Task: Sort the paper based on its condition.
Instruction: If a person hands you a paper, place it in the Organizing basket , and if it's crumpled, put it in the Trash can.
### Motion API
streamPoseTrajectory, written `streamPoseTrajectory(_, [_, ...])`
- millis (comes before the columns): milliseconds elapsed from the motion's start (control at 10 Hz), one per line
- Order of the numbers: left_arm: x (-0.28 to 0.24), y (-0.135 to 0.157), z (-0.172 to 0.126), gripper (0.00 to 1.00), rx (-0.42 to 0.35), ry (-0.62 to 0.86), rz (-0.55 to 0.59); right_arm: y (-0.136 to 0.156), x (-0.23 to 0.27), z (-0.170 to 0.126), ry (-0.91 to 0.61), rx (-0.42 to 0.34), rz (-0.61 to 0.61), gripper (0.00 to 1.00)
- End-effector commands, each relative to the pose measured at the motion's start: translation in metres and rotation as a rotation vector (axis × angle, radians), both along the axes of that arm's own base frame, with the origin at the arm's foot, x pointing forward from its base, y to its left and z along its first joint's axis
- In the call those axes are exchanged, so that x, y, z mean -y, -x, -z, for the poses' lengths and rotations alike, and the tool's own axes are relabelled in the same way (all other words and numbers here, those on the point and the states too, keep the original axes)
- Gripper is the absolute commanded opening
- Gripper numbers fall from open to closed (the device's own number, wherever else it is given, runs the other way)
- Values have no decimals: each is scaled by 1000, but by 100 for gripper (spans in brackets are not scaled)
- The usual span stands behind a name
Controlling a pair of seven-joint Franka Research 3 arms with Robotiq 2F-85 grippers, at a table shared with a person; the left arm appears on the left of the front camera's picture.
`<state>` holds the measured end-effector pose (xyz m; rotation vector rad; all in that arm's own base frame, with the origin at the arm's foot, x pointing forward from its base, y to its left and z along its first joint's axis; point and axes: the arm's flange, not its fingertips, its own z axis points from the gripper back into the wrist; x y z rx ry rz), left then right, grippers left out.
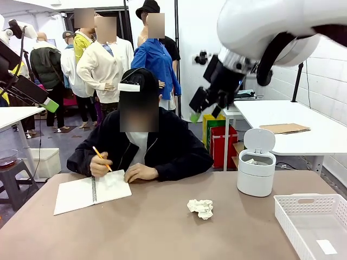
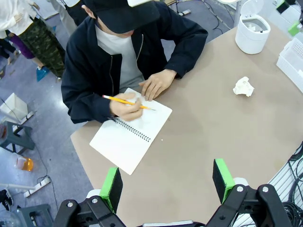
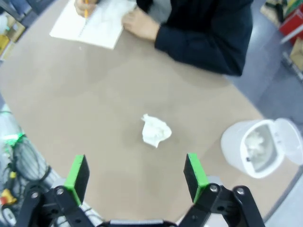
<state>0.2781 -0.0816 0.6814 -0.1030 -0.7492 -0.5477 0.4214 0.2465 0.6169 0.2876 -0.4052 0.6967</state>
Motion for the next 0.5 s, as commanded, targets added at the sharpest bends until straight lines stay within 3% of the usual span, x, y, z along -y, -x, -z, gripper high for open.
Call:
streamPoseTrajectory(0, [-1,0,0,100,0,2,-1,-21,-13,14,40,-116,40,100])
streamPoseTrajectory(200, [-1,0,0,100,0,2,-1,-38,-19,48,103,-159,122,100])
streamPoseTrajectory(400, [-1,0,0,100,0,2,-1,-49,-28,104,227,-230,99,100])
